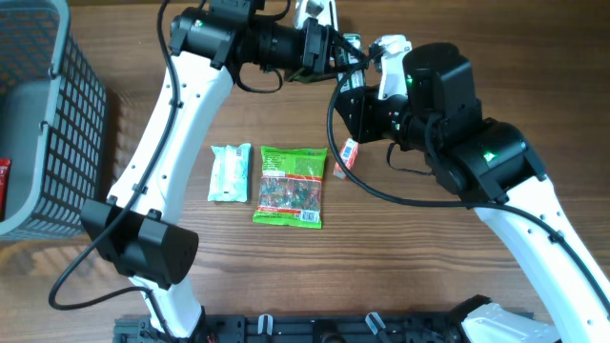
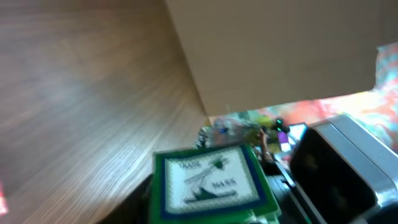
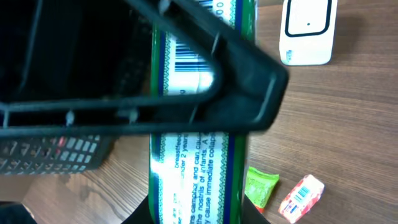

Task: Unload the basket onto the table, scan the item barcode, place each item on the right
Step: 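Grasp the green box with the right gripper from the left gripper, then lower the green box right of the red-white box with the right gripper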

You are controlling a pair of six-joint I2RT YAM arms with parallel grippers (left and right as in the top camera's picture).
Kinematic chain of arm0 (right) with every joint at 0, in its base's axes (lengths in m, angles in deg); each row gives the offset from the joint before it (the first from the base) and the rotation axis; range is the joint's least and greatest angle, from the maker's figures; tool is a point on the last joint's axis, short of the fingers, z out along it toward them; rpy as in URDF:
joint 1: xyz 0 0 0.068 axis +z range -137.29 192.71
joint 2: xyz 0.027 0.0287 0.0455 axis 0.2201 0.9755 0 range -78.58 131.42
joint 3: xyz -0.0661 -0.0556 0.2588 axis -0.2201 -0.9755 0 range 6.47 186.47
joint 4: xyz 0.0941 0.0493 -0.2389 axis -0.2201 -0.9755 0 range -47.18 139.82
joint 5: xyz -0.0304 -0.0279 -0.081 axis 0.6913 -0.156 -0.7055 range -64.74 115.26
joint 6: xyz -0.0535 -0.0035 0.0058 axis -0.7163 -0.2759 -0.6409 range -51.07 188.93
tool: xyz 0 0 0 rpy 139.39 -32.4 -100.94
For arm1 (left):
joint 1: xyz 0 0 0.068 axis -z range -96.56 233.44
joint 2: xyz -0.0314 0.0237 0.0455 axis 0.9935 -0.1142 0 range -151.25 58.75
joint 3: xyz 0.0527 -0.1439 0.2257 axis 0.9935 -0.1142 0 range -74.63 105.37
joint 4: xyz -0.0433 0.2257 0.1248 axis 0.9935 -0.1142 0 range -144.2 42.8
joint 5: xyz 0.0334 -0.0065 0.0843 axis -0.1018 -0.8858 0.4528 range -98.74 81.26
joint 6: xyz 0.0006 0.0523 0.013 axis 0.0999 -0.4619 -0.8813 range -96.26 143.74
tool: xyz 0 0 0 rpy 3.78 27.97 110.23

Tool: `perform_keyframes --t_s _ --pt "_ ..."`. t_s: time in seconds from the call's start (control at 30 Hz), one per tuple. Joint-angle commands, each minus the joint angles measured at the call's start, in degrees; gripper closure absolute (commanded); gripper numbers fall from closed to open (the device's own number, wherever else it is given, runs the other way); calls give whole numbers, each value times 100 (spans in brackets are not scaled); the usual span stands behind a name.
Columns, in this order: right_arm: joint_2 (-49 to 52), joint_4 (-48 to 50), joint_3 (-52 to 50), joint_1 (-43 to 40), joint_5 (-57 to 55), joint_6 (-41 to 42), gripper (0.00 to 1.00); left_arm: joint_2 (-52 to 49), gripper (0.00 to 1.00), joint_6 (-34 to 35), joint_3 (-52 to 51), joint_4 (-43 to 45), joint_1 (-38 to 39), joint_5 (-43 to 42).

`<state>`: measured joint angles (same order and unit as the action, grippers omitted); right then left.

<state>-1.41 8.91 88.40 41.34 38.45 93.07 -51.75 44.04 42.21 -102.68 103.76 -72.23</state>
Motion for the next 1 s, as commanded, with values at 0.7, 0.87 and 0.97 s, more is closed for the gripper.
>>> perform_keyframes --t_s 0.7,0.87,0.97 --pt "1558 -1552 -160 -391 -2369 -295 89 11 32 -787 0 -918 -1379 1604" --pt "2229 -1576 -173 -752 -2297 -319 90 11 32 -815 0 -1045 -1379 1808" --pt "2520 -1587 -219 -850 -1950 -492 90 11 32 -815 0 -1038 -1379 1818"
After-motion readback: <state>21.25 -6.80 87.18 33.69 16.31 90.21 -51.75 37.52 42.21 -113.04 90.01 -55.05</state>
